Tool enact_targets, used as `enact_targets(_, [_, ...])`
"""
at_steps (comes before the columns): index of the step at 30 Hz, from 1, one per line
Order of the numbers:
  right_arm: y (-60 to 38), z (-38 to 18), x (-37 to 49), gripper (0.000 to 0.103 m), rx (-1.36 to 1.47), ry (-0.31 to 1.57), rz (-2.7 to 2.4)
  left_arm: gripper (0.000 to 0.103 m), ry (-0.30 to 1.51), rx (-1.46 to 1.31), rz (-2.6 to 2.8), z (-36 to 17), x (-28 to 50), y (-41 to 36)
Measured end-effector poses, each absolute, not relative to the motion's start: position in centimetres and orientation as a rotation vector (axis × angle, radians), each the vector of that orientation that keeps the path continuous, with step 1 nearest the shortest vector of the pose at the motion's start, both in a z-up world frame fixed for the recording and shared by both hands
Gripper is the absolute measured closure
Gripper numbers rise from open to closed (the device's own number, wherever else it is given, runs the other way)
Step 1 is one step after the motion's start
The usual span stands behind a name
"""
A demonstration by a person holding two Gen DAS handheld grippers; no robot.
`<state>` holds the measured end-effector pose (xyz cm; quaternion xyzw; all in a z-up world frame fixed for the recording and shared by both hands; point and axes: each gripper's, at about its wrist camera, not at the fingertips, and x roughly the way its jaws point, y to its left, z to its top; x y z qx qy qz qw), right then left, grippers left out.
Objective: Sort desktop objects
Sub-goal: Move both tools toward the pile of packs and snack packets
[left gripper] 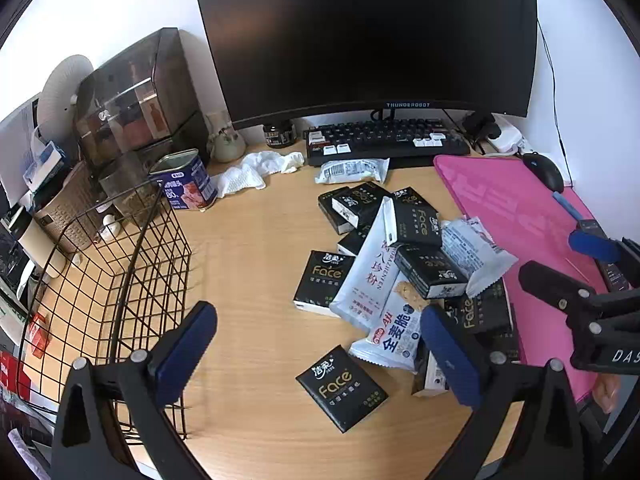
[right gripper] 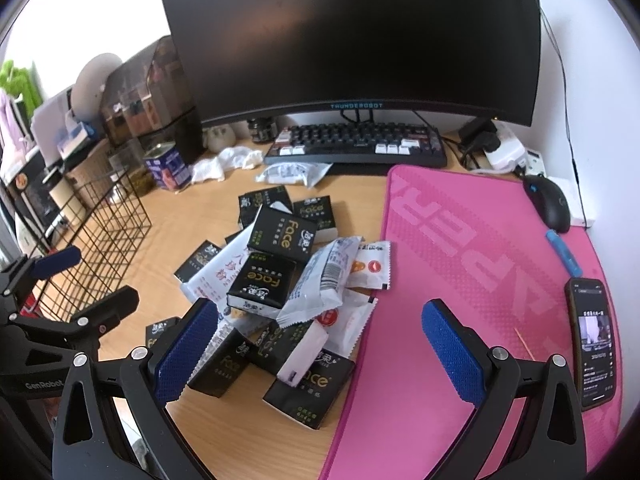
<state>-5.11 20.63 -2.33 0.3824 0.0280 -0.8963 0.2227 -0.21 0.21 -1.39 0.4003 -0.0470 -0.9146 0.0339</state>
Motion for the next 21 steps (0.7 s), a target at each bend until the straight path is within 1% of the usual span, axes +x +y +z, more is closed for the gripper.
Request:
enact_targets(6, [20.6,-2.6,-5.1,0.000,1.074,0.132,-2.477,0.001,-0.154,1.290,-2.815,-2.1,-0.1,0.7])
enact_targets(9, [20.9,-3.7,-5.1,0.000,1.115,0.172,-2.462,0.001,-0.141,1.355,-2.822,-3.1,-0.1,1.3])
enact_targets(13, [21.8,-5.1,-5.4,0.000,1.167,0.180,-2.451,0.003,-0.118,1.474,-2.855,-4.6,-0.2,2.9])
enact_targets(14, [22.1,-5.4,-5.6,0.000,1.173,0.178,-2.454,0.009,-0.124,1.499,-2.865,-4.9,-0.2,3.4])
enact_targets(15, [22.5,-5.5,-5.7,0.000,1.179,0.175,-2.456,0.021,-0.132,1.534,-2.876,-5.2,-0.2,4.0])
enact_targets(17, [23.1,-5.8,-5.9,0.000,1.186,0.174,-2.469,0.031,-0.139,1.611,-2.878,-6.1,-0.6,4.9])
enact_targets(21, [24.1,-6.0,-6.1,0.000,1.199,0.178,-2.484,0.031,-0.086,1.673,-2.865,-7.4,-1.4,5.2])
